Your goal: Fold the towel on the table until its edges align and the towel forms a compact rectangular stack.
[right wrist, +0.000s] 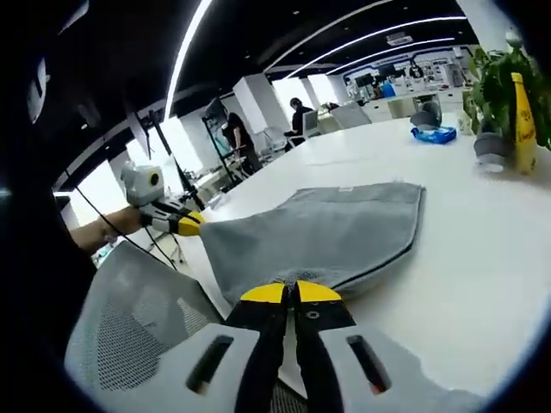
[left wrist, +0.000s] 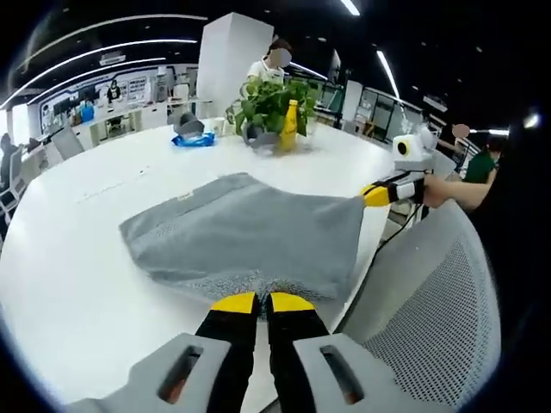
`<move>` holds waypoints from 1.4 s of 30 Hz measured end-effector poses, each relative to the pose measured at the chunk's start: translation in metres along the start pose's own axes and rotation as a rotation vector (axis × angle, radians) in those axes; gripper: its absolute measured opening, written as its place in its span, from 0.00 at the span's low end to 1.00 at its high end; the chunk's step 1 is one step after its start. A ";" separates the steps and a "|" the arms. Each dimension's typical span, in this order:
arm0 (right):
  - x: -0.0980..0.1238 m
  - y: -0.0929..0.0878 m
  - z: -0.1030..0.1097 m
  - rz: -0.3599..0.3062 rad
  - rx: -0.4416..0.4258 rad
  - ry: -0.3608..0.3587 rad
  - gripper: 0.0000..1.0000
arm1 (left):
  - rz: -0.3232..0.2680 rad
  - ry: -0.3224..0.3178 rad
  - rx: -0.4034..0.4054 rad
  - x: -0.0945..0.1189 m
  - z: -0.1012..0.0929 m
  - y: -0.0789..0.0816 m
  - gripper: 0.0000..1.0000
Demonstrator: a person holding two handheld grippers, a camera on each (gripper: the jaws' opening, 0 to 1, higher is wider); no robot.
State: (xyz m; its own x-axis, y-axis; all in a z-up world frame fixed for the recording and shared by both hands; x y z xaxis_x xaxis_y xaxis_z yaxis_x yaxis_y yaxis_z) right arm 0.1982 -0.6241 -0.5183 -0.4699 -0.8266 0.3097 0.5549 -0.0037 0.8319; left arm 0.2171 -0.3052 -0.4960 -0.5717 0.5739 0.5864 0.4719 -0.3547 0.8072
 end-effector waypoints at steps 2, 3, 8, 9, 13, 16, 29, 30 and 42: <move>0.001 0.001 0.001 -0.015 -0.004 0.008 0.00 | -0.037 -0.010 0.026 0.003 -0.002 0.004 0.04; 0.001 0.002 0.001 -0.021 -0.007 0.013 0.00 | -0.047 -0.012 0.027 0.004 -0.003 0.004 0.04; 0.003 0.006 0.006 -0.079 -0.051 0.058 0.00 | -0.066 -0.021 0.020 0.005 -0.011 0.007 0.04; 0.004 0.007 0.008 -0.092 -0.049 0.069 0.00 | -0.075 -0.029 0.021 0.005 -0.014 0.008 0.04; 0.005 0.011 0.012 -0.115 -0.042 0.094 0.00 | -0.119 -0.054 0.060 0.007 -0.020 0.012 0.04; 0.005 0.014 0.016 -0.132 -0.039 0.122 0.00 | -0.132 -0.067 0.085 0.009 -0.021 0.014 0.04; 0.009 0.027 0.027 -0.206 -0.054 0.207 0.00 | -0.231 -0.093 0.173 0.027 -0.016 0.023 0.04; 0.010 0.028 0.026 -0.215 -0.056 0.210 0.00 | -0.236 -0.094 0.175 0.028 -0.015 0.024 0.04; 0.016 0.031 0.024 -0.303 -0.100 0.258 0.00 | -0.336 -0.120 0.243 0.040 -0.013 0.034 0.04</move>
State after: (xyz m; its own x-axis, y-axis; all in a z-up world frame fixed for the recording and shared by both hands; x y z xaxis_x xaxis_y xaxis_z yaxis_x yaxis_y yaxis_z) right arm 0.1911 -0.6242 -0.4765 -0.4417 -0.8937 -0.0792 0.4878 -0.3133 0.8148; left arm 0.2016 -0.3042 -0.4442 -0.6449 0.7150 0.2700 0.4252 0.0421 0.9041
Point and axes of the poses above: the point that each gripper's makers call its tool centre point, and the gripper's own axes: x roughly backward along the fingers, z roughly to its left, y roughly out of its top, the point moved 8 cm from there along x, roughly backward along the fingers, and after that the axes turned 6 degrees about y, right-handed, at the moved point
